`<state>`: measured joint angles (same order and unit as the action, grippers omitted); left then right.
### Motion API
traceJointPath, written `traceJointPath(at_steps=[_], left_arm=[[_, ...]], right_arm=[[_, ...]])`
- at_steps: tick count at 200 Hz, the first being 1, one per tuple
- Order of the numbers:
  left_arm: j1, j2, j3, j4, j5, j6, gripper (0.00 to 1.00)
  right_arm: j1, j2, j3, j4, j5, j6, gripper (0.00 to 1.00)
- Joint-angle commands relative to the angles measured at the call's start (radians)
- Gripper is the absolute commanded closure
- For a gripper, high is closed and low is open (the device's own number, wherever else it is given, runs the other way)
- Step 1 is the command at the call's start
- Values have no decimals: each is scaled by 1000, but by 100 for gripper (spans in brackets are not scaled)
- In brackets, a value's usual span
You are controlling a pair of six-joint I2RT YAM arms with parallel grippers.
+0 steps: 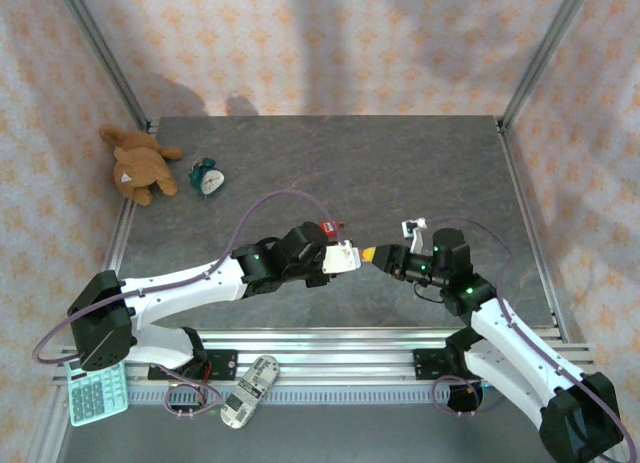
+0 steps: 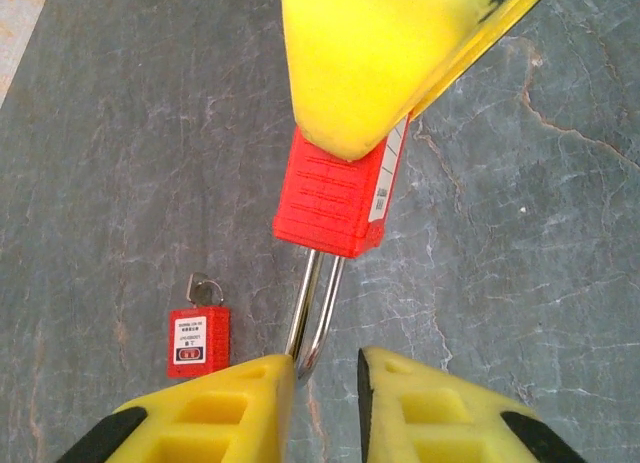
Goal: Unlock with the key
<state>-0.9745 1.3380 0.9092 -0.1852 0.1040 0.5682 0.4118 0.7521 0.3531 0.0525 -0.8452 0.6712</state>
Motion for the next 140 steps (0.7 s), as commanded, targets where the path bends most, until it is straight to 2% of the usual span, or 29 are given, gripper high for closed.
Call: traceJointPath(at_steps=[1,42,59,115,140], left_arm=[[2,13,25,71,-37,0,70],[2,10,19,90,-73,5,59],[2,11,18,86,-66,13,59],[1,27,20,56,-23,7,87],[1,23,18,47,-29,8,90]], right_arm=[[22,-23,3,40,-50,-6,74],[24,-22,-3,35,-45,-7,74],[26,-23,-2,36,-42,-5,74],[27,-23,5,35,-28,-3,75],[28,-23,6,30,-13,-5,75]])
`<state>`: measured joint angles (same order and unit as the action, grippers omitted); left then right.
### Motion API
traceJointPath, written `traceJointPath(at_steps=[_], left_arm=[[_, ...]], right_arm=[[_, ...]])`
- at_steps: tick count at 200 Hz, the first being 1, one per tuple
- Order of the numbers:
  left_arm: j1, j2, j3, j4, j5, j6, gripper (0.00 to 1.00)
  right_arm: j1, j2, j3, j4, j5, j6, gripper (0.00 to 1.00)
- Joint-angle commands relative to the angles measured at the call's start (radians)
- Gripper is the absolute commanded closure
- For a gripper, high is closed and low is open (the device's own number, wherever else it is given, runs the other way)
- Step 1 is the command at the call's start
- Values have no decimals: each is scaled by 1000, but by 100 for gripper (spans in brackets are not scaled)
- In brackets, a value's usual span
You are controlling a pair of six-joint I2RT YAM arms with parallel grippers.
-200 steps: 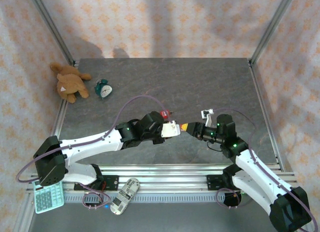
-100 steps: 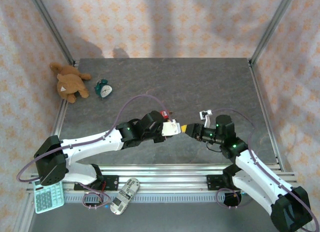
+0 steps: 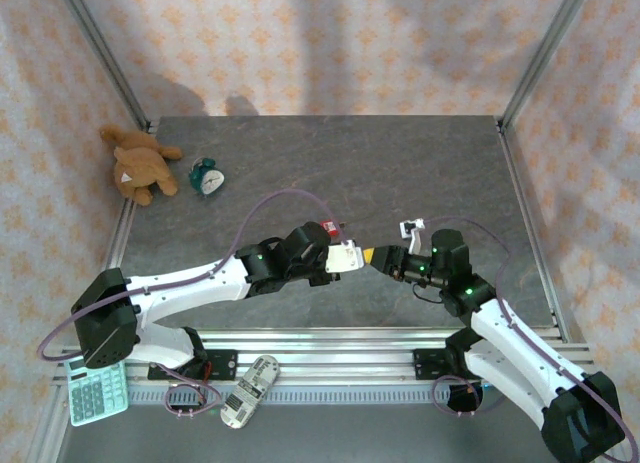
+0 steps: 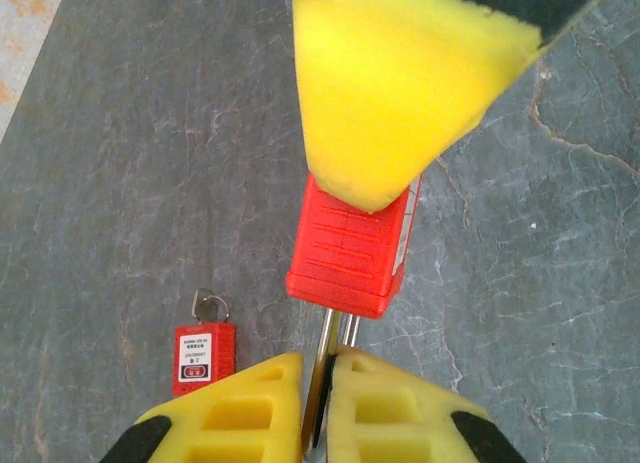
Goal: Unlock with the key
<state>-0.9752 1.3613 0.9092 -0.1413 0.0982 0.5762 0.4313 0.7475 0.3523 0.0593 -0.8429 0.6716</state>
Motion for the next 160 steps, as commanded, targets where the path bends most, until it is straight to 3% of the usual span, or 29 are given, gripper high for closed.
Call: traceJointPath(at_steps=[1,143,160], left_arm=[[2,0,18,2,-23,0,91],[14,-123,-43,-86,-124,24,91],[13,-127,-42,-88,-124,18,88]], right_arm=[[9,-19,7,24,-14,-5,75],[-48,-59,-12,13,2,15,77],[-48,-56,-13,22,0,21,77]])
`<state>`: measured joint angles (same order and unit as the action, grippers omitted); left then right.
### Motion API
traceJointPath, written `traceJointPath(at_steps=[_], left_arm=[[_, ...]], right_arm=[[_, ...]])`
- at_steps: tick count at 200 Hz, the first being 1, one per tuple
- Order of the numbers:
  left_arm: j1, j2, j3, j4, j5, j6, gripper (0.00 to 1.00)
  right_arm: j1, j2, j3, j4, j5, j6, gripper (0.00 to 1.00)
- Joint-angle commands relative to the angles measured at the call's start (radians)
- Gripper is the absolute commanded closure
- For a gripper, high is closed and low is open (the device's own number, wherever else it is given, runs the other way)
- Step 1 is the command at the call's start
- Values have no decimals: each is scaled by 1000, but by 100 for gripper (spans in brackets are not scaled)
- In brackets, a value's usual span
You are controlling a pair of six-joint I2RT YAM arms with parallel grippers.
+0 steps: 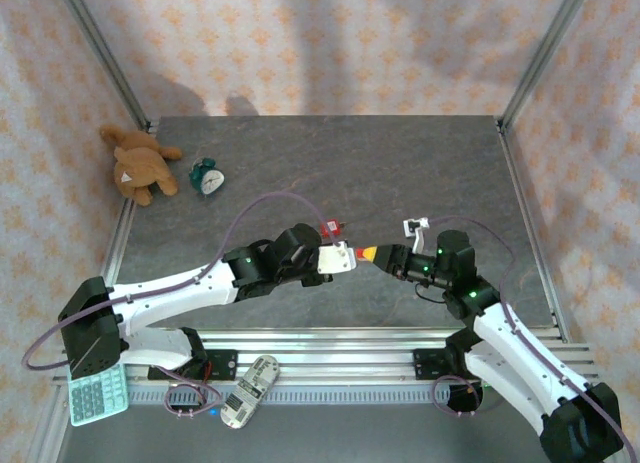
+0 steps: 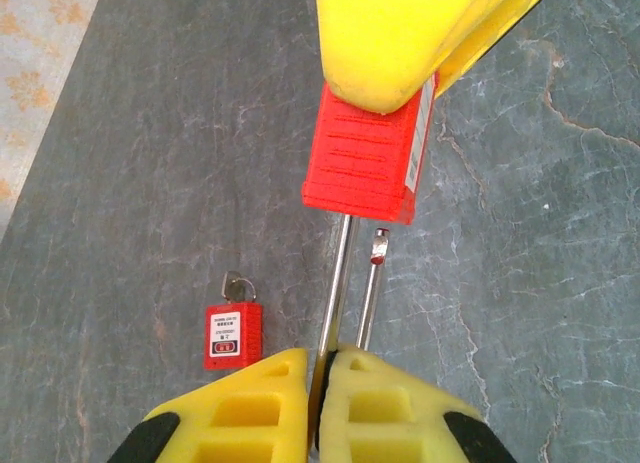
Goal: Unlock with the key
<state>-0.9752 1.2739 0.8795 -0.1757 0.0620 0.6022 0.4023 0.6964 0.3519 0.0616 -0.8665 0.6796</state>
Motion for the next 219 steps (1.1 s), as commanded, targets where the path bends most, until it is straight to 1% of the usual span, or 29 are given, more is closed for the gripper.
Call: traceJointPath(at_steps=[1,18,36,58,72,114,146,174,205,219], left_arm=[[13,-39,-12,-54,-87,-8,87],[13,-36,-5,-62,-88,-12,73],[13,-28,10,-75,-88,-11,64],[12,-22,30,-89,-81,-20,46],[8,-17,41,-93,-69,-23,41],[-36,12,83,-64,-46,-20,39],[-64,85,134,-37,-7,-13,41],[-67,139,169,-42,38,-15,42],[-67,163,175,-43,38,-3,43],[-67,170,178,-47,45,-2,44]], right_arm=[[-20,-5,-13,20,23,12,77],[-20,0,-13,22,20,13,77],[-20,2,-16,28,20,16,77],[-20,6,-16,34,19,18,77],[-20,13,-14,35,15,13,77],[-13,61,5,35,-12,-15,77],[25,86,26,34,-6,-37,77],[41,79,29,28,0,-43,77],[45,63,27,20,-5,-44,77],[46,58,27,20,-6,-43,77]])
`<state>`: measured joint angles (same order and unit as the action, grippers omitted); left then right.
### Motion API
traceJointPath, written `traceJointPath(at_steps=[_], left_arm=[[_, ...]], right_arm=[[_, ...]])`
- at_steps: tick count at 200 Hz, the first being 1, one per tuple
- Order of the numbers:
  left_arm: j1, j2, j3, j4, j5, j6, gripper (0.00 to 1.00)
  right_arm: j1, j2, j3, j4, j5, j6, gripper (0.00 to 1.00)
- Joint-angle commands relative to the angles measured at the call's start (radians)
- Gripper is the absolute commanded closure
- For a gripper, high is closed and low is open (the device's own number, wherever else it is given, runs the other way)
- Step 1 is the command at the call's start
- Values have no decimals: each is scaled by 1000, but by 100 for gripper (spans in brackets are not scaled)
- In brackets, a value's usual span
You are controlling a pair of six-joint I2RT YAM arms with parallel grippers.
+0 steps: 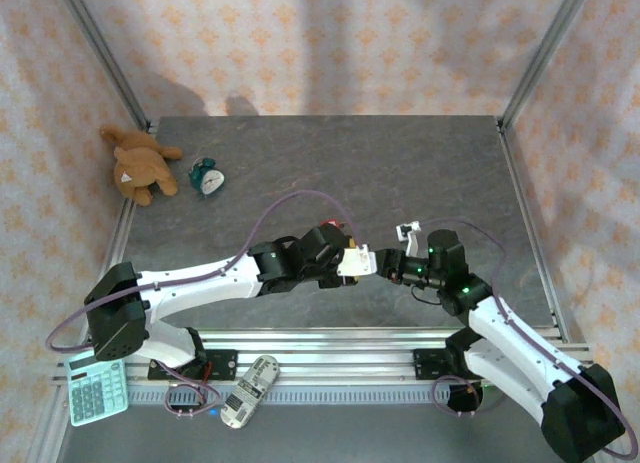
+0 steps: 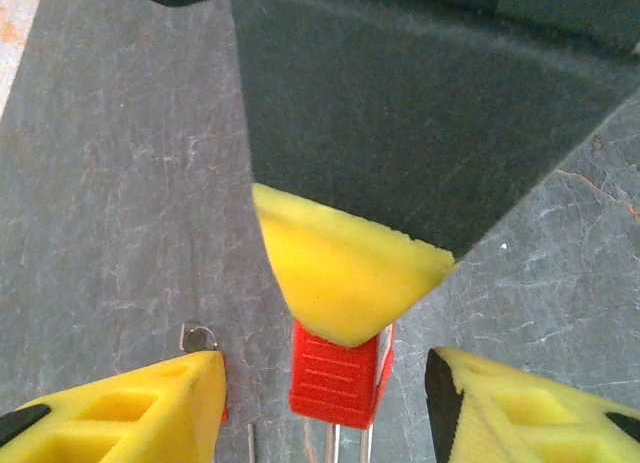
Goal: Unlock with the key
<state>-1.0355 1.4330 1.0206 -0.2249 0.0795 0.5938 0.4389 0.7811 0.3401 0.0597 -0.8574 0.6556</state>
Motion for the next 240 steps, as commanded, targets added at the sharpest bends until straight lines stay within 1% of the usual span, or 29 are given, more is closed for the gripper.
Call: traceJointPath(at_steps=[1,74,107,113,127,137,148,163,170,177,189,200,213,228,240], left_arm=[[-6,12,36,2,27,6,44],[-7,37,32,15,51,-8,58],[-6,35,24,16,44,-13,59],[-6,34,22,16,41,-12,60],[-6,28,15,22,29,-12,70],[-6,22,9,27,18,-12,76],[-7,17,5,34,9,-13,80],[-6,11,1,36,-2,-12,84],[-6,10,2,39,-8,-14,85],[-6,11,1,41,-17,-14,86],[-7,9,-4,52,-42,-13,88],[-7,7,-12,76,-81,-11,88],[-7,5,-27,107,-143,-2,89],[-16,0,-56,160,-223,29,91],[-32,-3,-86,220,-294,70,91]], right_arm=[[10,-26,39,22,-15,-19,77],[11,-43,36,37,-27,-13,78],[11,-60,39,36,-22,-10,78],[12,-59,40,37,-24,-9,78],[11,-56,43,37,-25,-9,78],[11,-51,47,34,-25,-12,78],[11,-47,49,34,-24,-14,78],[12,-40,53,34,-23,-14,77],[12,-39,54,31,-17,-14,74],[12,-39,59,16,-4,-17,66],[11,-46,71,-28,23,-35,47],[10,-64,80,-65,60,-46,38],[3,-96,90,-121,126,-43,33],[-19,-129,99,-176,210,-15,30],[-36,-147,94,-183,239,18,29]])
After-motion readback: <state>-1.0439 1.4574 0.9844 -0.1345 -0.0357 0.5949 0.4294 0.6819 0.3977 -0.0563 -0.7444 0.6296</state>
